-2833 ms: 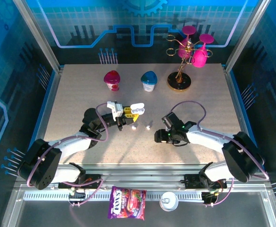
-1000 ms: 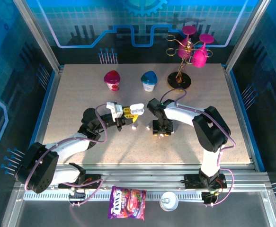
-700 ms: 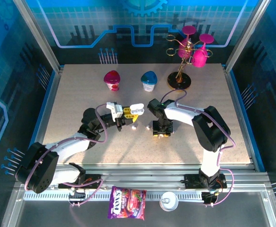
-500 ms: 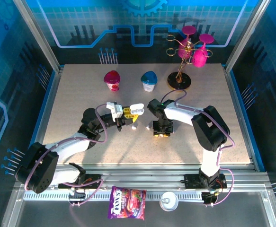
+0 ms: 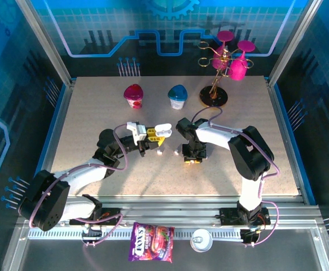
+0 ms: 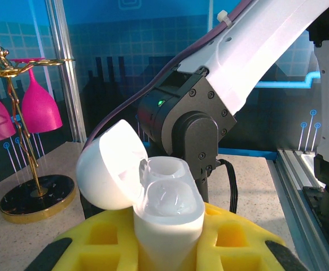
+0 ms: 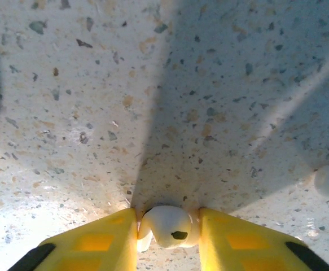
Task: Insert the wireless bluetooth earbuds into the charging case
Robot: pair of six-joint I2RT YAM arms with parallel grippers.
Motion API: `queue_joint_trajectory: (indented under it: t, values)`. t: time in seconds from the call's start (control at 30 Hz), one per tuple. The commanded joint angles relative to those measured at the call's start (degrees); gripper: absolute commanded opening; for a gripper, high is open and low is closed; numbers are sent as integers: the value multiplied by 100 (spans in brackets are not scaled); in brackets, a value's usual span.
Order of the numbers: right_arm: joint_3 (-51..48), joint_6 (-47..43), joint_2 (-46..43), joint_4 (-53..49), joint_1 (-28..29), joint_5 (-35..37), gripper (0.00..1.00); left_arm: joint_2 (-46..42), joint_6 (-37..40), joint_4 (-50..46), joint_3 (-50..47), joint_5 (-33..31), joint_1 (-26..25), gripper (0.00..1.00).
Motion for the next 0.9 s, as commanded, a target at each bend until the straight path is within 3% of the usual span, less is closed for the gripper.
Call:
queue_joint_trajectory:
  t: [0.0, 0.2, 0.37, 0.87]
  values:
    - [-19, -147, -11, -49, -23, 207, 29, -90, 72, 50, 102, 58, 31, 0]
    - [-36, -217, -147, -25, 31, 300, 31, -63, 70, 50, 112, 57, 26, 0]
    - [-29, -165, -203, -9, -13, 367, 39, -46, 49, 70, 112, 65, 23, 0]
    - [-36, -59, -108, 175, -145, 19, 36, -46, 79, 39, 139, 66, 23, 0]
